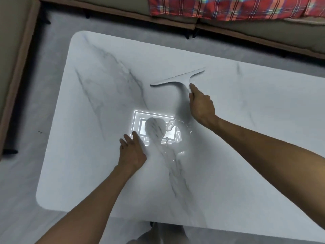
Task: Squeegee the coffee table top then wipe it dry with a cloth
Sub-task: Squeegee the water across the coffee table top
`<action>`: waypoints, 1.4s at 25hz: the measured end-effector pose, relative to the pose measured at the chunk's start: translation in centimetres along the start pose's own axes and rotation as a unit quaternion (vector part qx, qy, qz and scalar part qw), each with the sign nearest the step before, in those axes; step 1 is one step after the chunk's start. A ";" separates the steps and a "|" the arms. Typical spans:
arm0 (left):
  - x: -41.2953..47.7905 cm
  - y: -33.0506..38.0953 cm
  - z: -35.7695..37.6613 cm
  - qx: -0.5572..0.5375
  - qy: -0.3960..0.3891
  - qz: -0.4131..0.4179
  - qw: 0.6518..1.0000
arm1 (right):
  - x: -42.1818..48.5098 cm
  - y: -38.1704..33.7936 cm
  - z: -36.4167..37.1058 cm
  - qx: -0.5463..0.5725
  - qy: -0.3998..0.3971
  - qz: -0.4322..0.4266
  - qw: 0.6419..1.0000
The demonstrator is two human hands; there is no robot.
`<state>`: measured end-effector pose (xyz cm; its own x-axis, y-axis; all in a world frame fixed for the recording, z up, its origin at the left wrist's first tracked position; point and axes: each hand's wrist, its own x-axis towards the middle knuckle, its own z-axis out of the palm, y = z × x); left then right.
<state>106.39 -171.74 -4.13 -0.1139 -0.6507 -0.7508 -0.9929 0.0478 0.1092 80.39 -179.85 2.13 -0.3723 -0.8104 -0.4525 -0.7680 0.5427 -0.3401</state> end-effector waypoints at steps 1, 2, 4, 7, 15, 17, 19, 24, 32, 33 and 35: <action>0.0 -0.2 -0.1 -0.016 -0.005 -0.004 1.000 | -2.2 0.6 1.2 -0.006 -0.012 -0.017 1.000; -0.1 -0.3 -0.1 -0.031 -0.010 -0.004 0.999 | -4.6 1.8 2.1 -0.015 -0.030 -0.032 0.999; -0.7 -0.6 -0.2 -0.045 -0.009 0.008 0.999 | -9.1 5.2 2.8 -0.034 -0.061 -0.049 0.996; -2.4 -1.5 -0.2 -0.048 0.026 0.043 0.998 | -14.1 11.3 1.8 -0.069 -0.084 -0.030 0.994; -11.6 -3.0 3.3 -0.239 0.038 0.026 0.970 | -20.4 18.1 -4.8 -0.155 -0.056 -0.006 0.986; -12.7 -3.4 4.0 -0.280 0.059 -0.005 0.958 | -20.2 14.7 -3.9 -0.133 -0.071 -0.057 0.987; -13.1 -4.0 5.3 -0.308 0.093 -0.032 0.946 | -20.1 10.3 -0.5 -0.149 -0.120 -0.144 0.971; -13.1 -5.3 8.1 -0.310 0.141 -0.070 0.938 | -21.8 3.8 10.2 -0.227 -0.237 -0.349 0.878; -12.9 -0.3 11.7 -0.156 0.082 -0.024 0.984 | -20.0 16.8 5.1 -0.175 -0.154 -0.200 0.952; -12.8 0.5 11.9 -0.134 0.069 -0.022 0.988 | -19.8 19.4 3.3 -0.169 -0.140 -0.163 0.962; -12.3 1.3 12.1 -0.119 0.035 -0.037 0.992 | -19.8 23.7 0.0 -0.167 -0.105 -0.099 0.975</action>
<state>106.12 -154.49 -2.66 -0.0300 -0.6970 -0.7164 -0.9611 -0.1769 0.2123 69.57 -150.96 3.04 -0.1113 -0.8093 -0.5767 -0.9542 0.2492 -0.1655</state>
